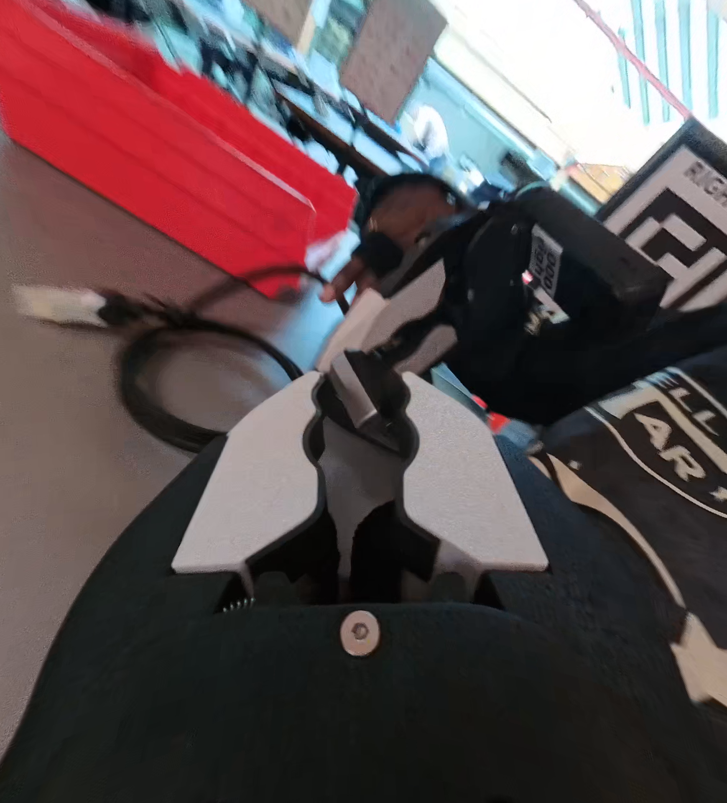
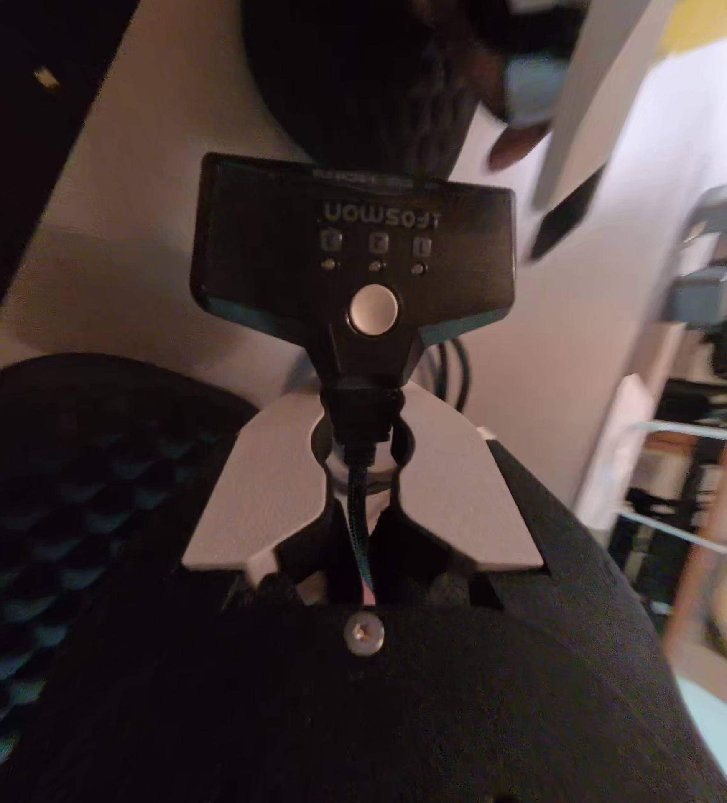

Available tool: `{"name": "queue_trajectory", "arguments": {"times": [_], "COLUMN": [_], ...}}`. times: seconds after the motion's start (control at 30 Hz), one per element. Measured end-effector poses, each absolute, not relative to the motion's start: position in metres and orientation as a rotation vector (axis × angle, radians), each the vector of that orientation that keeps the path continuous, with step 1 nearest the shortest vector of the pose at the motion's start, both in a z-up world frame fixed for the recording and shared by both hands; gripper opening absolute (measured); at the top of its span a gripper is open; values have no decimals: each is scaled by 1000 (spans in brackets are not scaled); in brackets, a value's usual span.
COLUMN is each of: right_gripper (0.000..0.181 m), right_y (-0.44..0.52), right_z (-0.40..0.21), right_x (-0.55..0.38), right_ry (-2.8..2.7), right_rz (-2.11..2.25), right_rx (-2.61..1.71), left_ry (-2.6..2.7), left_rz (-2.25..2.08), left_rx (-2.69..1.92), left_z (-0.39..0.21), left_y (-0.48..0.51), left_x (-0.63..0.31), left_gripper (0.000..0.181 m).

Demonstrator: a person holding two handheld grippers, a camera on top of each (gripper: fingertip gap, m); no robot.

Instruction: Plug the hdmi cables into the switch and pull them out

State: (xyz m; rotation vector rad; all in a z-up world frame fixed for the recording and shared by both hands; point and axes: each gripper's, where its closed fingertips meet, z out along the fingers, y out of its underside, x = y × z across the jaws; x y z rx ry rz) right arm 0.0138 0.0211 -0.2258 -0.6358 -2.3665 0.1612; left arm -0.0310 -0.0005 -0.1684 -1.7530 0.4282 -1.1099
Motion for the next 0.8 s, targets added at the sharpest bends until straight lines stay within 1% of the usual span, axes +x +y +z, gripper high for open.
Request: {"name": "queue_trajectory", "arguments": {"times": [0.13, 0.27, 0.3, 0.33, 0.4, 0.43, 0.5, 0.57, 0.6, 0.73, 0.8], "right_gripper": [24, 26, 33, 47, 65, 70, 73, 69, 69, 72, 71], "right_y": [29, 31, 29, 25, 20, 23, 42, 72, 88, 151, 167], "right_z": [-245, -257, -254, -247, -222, -206, -174, -157, -158, -201, -225], "right_x": [37, 37, 36, 34, 33, 33, 45, 70, 85, 144, 160], "right_ry": [-2494, -2491, -2463, -2409, -2237, -2112, -1846, -1654, -1620, -1713, -1803], "right_rz": [296, 331, 377, 454, 642, 711, 763, 703, 632, 228, 123], "right_rx": [-841, -944, -965, -996, -1050, -1064, -1081, -1139, -1188, -1449, -1529], "left_ry": [239, 175, 174, 184, 194, 186, 162, 136, 135, 146, 155], "left_rz": [-772, -599, -588, -585, -556, -538, -523, -512, -506, -463, -462], "left_rx": [-1557, -1492, -1488, -1485, -1473, -1464, -1441, -1423, -1414, -1391, -1404], "left_z": [-144, -142, -142, -142, -141, -140, -138, -136, -135, -134, -137], "left_y": [19, 25, 26, 26, 25, 25, 25, 25, 24, 22, 23], "left_x": [-86, -109, -109, -108, -109, -111, -115, -119, -120, -120, -118], "left_gripper": [34, 34, 34, 34, 34, 34, 34, 34, 34, 34, 34]}}
